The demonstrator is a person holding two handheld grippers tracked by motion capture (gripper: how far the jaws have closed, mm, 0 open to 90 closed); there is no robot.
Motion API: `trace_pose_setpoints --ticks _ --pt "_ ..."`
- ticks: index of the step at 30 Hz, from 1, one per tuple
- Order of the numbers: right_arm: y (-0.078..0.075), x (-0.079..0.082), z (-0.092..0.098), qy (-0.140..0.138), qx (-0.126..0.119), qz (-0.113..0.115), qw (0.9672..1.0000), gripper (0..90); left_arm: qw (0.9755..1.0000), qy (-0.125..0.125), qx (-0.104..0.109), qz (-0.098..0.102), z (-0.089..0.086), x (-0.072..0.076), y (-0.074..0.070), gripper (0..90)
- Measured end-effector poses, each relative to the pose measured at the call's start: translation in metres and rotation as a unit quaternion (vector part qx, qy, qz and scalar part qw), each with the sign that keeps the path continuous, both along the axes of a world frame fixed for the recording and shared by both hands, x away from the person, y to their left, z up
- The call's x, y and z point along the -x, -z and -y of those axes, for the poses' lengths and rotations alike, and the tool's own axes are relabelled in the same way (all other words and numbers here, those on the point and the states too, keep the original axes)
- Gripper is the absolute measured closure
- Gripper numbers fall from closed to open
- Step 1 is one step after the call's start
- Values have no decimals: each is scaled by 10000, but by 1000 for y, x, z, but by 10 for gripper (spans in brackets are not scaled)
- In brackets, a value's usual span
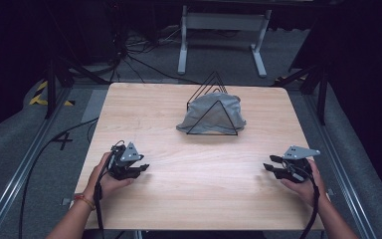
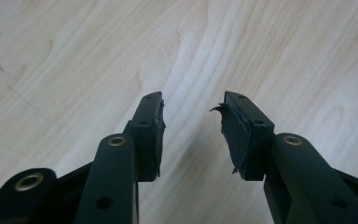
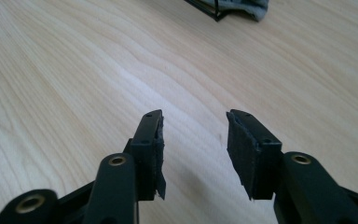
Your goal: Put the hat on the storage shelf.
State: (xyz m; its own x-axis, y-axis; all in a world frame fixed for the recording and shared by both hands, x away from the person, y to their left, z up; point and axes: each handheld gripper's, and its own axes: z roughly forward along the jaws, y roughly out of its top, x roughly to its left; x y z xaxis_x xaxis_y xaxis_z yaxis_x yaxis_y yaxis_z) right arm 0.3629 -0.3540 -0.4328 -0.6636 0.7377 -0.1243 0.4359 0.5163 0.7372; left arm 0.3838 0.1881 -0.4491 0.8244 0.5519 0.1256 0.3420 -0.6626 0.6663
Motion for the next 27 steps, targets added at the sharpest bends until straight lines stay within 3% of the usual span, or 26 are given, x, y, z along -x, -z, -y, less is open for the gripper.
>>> trace_pose_setpoints --ticks 7,12,14,19,22,27 --pt "15 18 16 94 -132 -114 9998 497 9998 -42 141 -161 -14 13 17 550" --pt "25 30 34 312 -383 -148 9987 409 9978 -160 597 -246 -27 19 27 447" --pt "29 33 40 362 -428 -187 9983 402 9961 -175 772 -378 -31 21 30 394" --pt "33 39 49 494 -533 -208 9971 327 9970 -165 679 -337 -31 26 32 221" --pt "34 37 46 626 -373 -237 9971 242 9968 -245 673 -357 -31 27 32 195" --pt "34 37 46 653 -368 -262 9968 224 9964 -344 693 -359 -31 28 32 182"
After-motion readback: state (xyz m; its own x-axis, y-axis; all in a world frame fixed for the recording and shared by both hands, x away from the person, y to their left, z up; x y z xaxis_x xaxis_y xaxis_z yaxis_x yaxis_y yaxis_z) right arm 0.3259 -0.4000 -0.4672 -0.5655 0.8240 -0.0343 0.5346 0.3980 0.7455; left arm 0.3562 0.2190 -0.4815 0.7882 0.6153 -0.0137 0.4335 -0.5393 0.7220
